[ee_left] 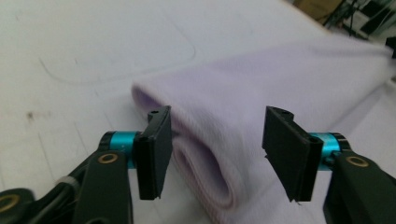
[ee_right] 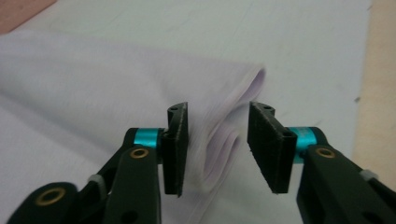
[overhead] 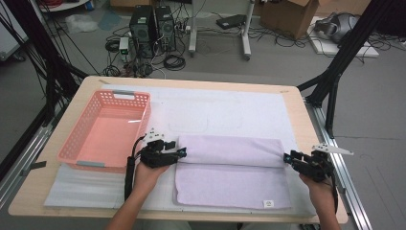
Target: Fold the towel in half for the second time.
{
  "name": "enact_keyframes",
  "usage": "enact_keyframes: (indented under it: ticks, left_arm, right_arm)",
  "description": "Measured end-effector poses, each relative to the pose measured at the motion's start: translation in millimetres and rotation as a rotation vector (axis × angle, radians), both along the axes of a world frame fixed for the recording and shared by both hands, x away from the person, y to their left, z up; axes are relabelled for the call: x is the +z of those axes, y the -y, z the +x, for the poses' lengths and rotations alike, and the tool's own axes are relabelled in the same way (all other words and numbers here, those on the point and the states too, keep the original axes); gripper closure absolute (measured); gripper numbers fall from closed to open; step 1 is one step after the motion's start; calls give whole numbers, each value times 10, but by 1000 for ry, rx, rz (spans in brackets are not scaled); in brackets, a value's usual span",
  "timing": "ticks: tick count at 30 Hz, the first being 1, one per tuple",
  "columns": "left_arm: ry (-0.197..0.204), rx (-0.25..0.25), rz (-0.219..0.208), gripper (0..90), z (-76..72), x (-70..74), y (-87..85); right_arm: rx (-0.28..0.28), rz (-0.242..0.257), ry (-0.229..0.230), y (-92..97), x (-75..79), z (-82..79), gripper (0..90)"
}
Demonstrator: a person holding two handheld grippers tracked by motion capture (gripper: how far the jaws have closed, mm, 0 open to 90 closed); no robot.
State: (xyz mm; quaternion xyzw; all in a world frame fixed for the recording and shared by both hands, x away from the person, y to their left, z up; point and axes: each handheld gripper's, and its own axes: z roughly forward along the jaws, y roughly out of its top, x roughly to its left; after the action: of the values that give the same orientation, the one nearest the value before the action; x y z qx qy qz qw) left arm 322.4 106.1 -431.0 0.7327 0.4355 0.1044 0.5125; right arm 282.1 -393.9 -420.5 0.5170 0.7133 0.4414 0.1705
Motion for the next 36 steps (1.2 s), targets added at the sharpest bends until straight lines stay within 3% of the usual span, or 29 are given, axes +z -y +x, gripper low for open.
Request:
enact_keyframes:
  ticks: [5, 11, 16, 19, 22, 23, 24, 25, 27, 31, 36]
  left_arm:
    - [-4, 21, 6, 392, 244, 38, 45]
    - [-88, 45, 20, 400, 509, -81, 73]
    - [-140, 29, 49, 496, 572, -187, 144]
    - [-138, 52, 68, 609, 570, -189, 140]
    - [-118, 39, 95, 779, 565, -200, 116]
    - [-130, 21, 89, 840, 567, -204, 111]
    - [-132, 20, 86, 857, 564, -207, 120]
    - [-118, 21, 99, 863, 556, -196, 124]
    - [-105, 35, 81, 871, 548, -170, 110]
    - [-69, 33, 25, 874, 494, -50, 47]
    - [-2, 5, -2, 873, 321, 106, 14]
  right_arm:
    - [-24, -35, -24, -29, 99, 261, 529]
    - [-17, -88, -106, -132, 31, 605, 503]
    - [-18, -123, -171, -233, -85, 790, 557]
    - [-24, -152, -197, -250, -162, 836, 623]
    - [-23, -175, -176, -270, -167, 815, 753]
    - [-5, -175, -170, -277, -165, 807, 836]
    - [1, -190, -166, -291, -158, 799, 847]
    - [3, -202, -160, -300, -154, 797, 859]
    - [6, -213, -147, -305, -138, 782, 868]
    - [-2, -178, -95, -261, -47, 703, 870]
    - [-4, -135, -6, -211, 109, 473, 870]
